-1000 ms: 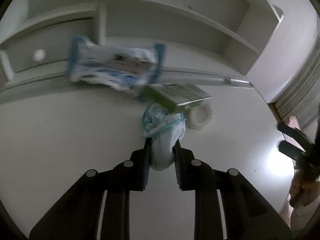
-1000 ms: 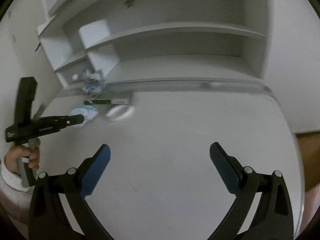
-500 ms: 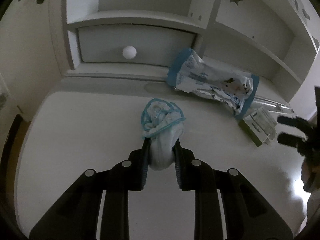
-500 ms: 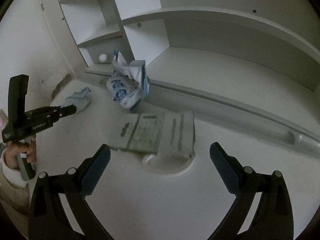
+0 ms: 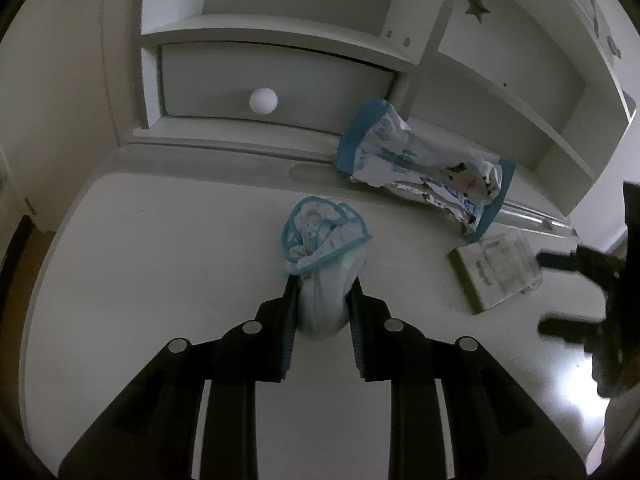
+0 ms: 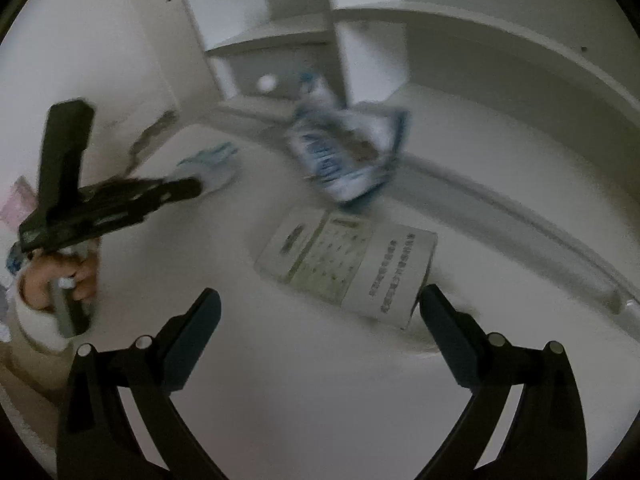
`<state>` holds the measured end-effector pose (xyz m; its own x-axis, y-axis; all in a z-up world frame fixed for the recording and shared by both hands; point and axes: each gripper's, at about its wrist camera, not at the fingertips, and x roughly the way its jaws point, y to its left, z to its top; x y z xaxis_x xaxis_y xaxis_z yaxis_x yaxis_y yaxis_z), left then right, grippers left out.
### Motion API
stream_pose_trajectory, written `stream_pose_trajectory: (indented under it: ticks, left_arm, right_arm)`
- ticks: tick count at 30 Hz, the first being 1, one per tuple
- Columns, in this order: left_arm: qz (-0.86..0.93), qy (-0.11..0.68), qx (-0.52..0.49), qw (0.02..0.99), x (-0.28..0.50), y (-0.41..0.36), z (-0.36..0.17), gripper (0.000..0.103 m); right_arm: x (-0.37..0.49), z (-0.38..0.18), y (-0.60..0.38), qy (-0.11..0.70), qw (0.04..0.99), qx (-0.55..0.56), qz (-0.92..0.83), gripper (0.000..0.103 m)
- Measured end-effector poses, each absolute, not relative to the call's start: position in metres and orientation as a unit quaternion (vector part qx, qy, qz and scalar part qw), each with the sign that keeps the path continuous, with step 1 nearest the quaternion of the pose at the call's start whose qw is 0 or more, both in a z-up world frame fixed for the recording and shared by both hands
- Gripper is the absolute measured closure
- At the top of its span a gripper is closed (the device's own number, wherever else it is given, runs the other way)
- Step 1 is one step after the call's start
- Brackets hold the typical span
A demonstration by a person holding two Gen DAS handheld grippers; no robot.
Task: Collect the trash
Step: 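Grasp the white-blue cloth with the left gripper while the right grasps the white cigarette pack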
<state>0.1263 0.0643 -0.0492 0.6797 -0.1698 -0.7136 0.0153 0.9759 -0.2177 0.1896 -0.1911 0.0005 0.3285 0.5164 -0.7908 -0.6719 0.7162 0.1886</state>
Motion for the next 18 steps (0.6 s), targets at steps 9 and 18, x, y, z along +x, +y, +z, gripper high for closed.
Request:
stream_pose_trajectory:
  ticks: [9,18]
  left_arm:
    - [-0.03,0.388,-0.102,0.915,0.123,0.068,-0.047,0.081]
    - [-0.032,0.397,-0.093,0.912,0.125,0.062,-0.05,0.081]
  right_arm:
    - [0.189,0.001,-0.172,0.428,0.813,-0.196,0.343,0.007]
    - [0.224,-0.016,-0.147,0.448,0.773,-0.227,0.387,0.007]
